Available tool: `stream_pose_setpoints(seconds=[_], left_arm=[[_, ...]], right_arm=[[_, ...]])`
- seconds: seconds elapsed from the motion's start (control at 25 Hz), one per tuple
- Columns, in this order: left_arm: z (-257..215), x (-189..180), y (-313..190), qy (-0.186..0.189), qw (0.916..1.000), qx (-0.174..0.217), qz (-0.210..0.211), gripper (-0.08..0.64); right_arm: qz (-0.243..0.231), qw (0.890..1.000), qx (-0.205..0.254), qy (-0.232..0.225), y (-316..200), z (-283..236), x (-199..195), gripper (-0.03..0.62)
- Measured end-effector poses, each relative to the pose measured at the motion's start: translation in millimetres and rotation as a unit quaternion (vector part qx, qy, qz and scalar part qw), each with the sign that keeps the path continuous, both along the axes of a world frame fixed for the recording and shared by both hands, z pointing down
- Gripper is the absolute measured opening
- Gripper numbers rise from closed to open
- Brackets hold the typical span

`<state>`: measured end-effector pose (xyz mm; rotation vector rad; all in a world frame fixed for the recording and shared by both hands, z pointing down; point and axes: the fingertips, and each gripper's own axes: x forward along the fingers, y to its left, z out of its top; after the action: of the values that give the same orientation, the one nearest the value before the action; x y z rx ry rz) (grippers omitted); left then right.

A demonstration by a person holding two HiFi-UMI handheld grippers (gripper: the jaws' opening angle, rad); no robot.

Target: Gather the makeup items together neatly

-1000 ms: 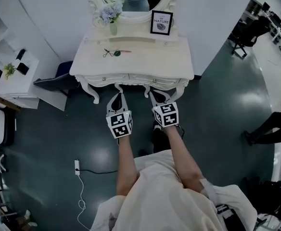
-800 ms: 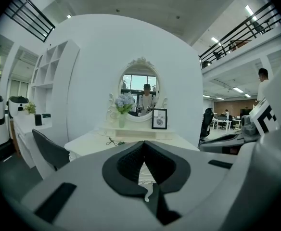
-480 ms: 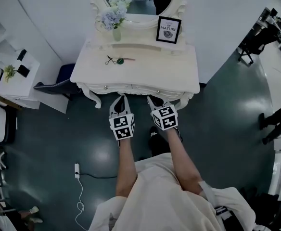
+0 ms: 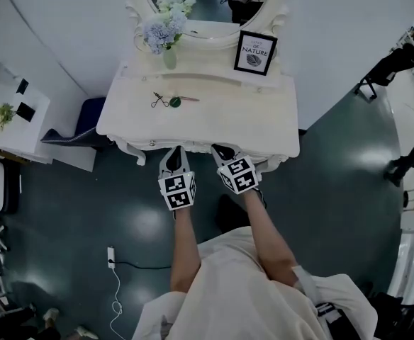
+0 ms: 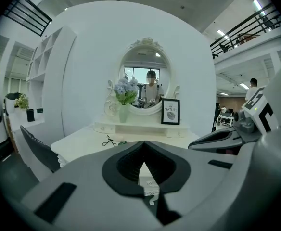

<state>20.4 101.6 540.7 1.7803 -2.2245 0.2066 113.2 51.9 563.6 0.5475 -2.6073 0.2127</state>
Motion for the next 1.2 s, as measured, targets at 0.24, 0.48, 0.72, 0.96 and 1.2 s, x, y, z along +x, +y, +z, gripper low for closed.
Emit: stream_pose_setpoints(seconds=[0.24,0.48,0.72,0.96,1.2], left_arm=[[17,-32,-50,0.029,0.9994,-0.004,-0.021,0.015],[24,-50,-94,0.047,0.9981,-0.013,-0.036,0.014],[26,-67,-131,0.06,0.9967,-0.019,-0.052,0.014],[27,-78,-161,0.056,0.9961,-0.028,-0.062,0.014],[28,-85,-184,0.056,0.9954,-0.038,-0.069,0.014]], right_arm=[[0.009,0.999,-0.032,-0.003,-49,18,-24,0.04],[0.015,0.998,-0.053,0.009,-93,30,-38,0.04],[-0.002,0.998,-0.07,0.006,-132,27,-59,0.041],[-0.019,0.997,-0.078,0.011,-161,32,-73,0.041],[-0.034,0.996,-0.083,0.019,-188,31,-81,0.041]])
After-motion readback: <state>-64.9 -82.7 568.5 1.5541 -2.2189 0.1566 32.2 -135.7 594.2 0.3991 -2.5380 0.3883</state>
